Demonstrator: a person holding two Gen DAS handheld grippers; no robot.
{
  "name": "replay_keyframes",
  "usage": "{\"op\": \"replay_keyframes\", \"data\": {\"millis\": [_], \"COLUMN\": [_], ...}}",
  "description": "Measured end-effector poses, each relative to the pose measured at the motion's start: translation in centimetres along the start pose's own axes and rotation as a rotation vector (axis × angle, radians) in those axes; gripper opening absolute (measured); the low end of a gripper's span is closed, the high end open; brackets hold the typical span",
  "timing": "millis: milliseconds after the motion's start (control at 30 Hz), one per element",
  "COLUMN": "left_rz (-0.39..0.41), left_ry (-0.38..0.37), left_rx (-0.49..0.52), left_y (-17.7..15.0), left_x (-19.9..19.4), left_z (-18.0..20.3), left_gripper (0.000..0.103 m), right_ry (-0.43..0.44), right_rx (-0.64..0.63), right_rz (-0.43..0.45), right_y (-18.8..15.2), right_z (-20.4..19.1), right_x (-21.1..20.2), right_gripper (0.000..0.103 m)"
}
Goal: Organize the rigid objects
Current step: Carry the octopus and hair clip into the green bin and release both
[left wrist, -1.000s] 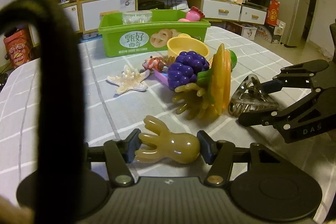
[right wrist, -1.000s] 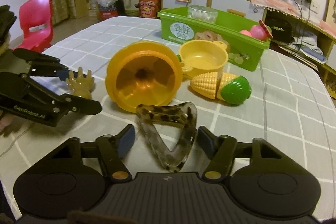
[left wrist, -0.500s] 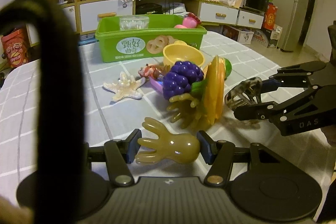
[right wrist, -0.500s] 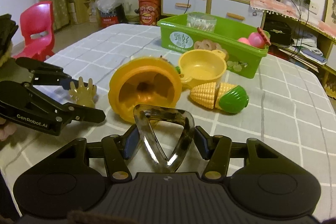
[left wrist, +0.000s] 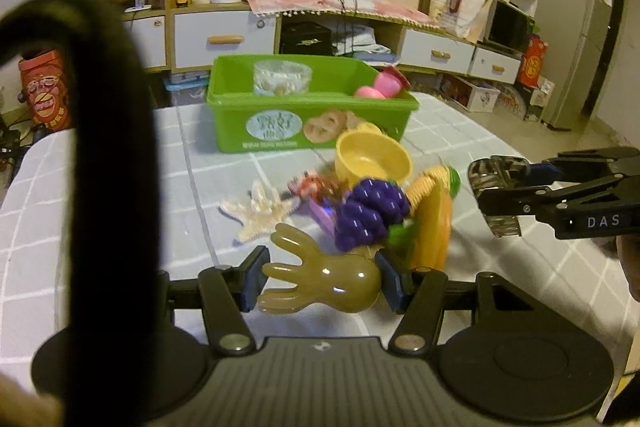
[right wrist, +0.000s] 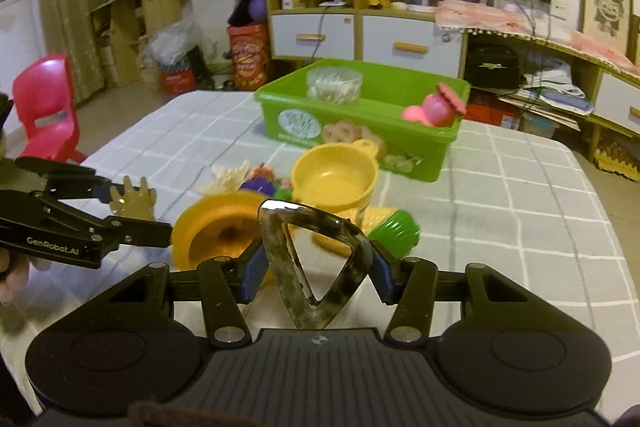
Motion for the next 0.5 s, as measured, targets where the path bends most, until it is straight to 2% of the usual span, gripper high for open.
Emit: {"op": "replay_keyframes", "data": {"millis": [333,500], "left_rz": [0.007,0.009], "left_ry": [0.044,0.036], "left_rx": [-0.064,-0.103], "left_y": [4.2,7.1], "left_x": [1.7,3.3], "left_z": [-1.1,-1.7], "left_gripper": [0.037,0.037], "right_ry": [-0.093,-0.075], "right_rx": [0.106,0.207], "right_rz": [0.062,0.056], "right_y": [4.1,6.6], "right_z": [3.5,4.9], "right_x": [0.5,2.0], "right_gripper": [0.057,0.057]}}
Point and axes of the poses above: each gripper's, at about its wrist camera, not at the fingertips, and x roughly the way its jaws point, z to its right, y to its top, the point moved 1 cm from there along x, roughly the way its jaws point, and after that the axes turned 7 degrees about y, right-handed, at the moved point
